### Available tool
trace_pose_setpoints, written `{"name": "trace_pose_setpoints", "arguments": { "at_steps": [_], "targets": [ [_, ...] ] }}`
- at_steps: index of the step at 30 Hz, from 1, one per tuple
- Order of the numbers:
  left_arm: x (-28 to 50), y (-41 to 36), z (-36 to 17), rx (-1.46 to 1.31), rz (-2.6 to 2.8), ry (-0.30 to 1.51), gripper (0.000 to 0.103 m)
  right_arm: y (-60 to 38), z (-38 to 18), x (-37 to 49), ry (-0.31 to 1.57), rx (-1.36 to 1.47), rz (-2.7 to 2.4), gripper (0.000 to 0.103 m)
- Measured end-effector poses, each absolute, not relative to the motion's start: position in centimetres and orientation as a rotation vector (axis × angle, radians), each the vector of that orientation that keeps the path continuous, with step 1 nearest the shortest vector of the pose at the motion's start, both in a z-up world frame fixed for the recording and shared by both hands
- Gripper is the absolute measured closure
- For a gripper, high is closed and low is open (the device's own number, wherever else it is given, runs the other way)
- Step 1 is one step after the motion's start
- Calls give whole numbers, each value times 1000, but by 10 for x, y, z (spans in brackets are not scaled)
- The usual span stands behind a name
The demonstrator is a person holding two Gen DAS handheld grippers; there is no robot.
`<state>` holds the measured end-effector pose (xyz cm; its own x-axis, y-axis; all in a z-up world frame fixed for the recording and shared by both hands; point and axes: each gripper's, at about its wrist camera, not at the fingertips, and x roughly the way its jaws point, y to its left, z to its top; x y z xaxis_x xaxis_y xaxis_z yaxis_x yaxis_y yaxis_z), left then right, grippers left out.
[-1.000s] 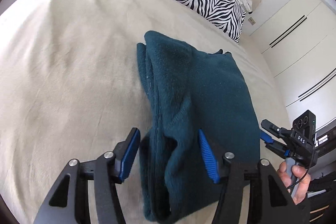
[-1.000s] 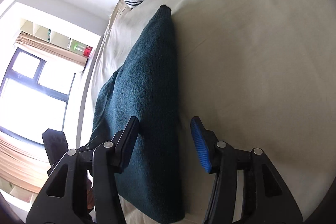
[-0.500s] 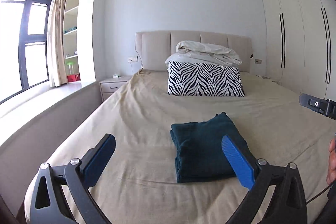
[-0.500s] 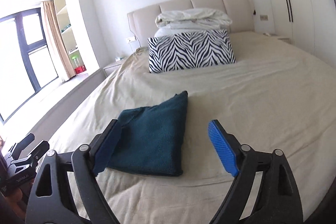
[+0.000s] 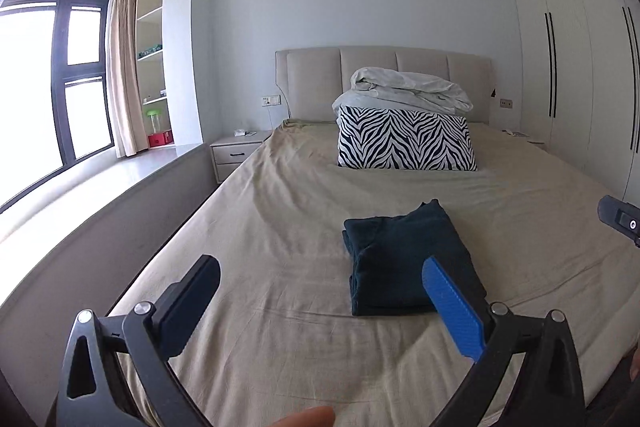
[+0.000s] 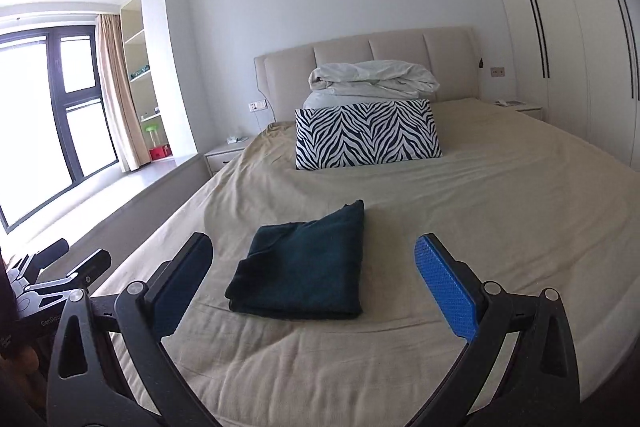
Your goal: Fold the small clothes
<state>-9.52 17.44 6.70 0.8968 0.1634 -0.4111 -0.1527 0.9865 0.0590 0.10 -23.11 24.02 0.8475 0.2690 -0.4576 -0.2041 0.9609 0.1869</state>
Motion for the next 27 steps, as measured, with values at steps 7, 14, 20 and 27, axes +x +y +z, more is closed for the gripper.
{"name": "trace_pose_setpoints", "arguments": {
  "at_steps": [7, 14, 20, 27],
  "targets": [
    [-83, 176, 25, -39, 134, 593, 0, -226, 176, 29, 726, 125, 153, 0],
    [-71, 181, -9, -56, 139, 708, 0, -213, 135, 38, 834, 61, 115, 0],
    [-66, 182, -19, -53, 123, 738, 0, -209, 116, 47, 887, 59, 111, 0],
    [-65, 185, -22, -68, 118, 750, 0, -204, 112, 43, 904, 39, 118, 0]
  ]
}}
